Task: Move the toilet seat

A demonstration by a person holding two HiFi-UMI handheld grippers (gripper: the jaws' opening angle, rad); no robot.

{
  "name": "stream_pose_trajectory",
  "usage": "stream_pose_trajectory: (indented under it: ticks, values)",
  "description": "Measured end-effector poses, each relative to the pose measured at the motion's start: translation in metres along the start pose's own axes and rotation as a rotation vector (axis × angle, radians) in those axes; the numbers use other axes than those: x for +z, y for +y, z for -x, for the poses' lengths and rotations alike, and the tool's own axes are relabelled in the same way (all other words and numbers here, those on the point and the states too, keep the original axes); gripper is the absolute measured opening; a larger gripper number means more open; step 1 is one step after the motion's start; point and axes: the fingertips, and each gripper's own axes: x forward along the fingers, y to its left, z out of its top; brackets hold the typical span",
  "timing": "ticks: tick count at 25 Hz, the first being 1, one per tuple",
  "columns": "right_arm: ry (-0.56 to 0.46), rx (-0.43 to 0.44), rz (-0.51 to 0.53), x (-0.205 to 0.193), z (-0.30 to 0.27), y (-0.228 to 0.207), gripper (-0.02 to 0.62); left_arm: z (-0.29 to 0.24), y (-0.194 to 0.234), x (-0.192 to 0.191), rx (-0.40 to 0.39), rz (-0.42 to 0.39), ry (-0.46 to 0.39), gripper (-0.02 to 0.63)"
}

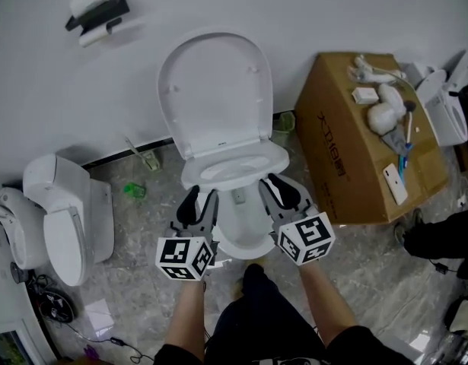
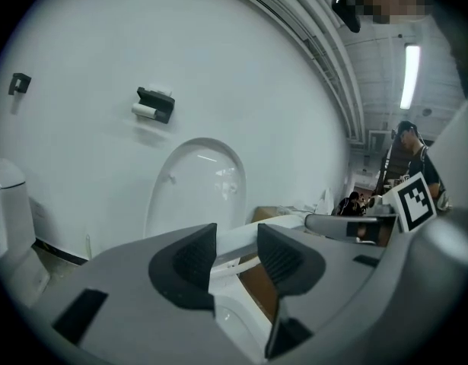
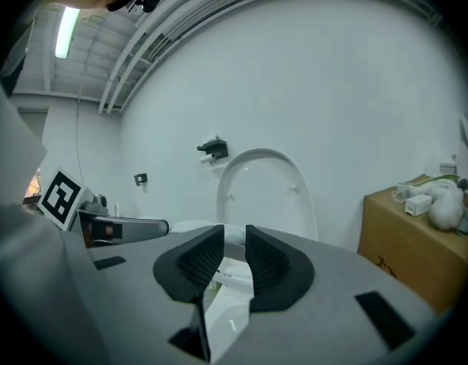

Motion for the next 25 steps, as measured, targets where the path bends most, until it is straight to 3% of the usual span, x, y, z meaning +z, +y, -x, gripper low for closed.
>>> stream_pose_trajectory:
  ticks: [16, 25]
  values:
    - [-0.021, 0.047, 0.102, 0.061, -0.067, -0.029, 0.06, -0.057, 0.03, 0.066, 0.087, 0.008, -0.054, 0.123]
    - [-0.026, 0.034, 0.087, 0.083, -0.104, -0.042, 0.055, -0.086, 0.05, 0.091, 0.066, 0.029, -0.084, 0.098]
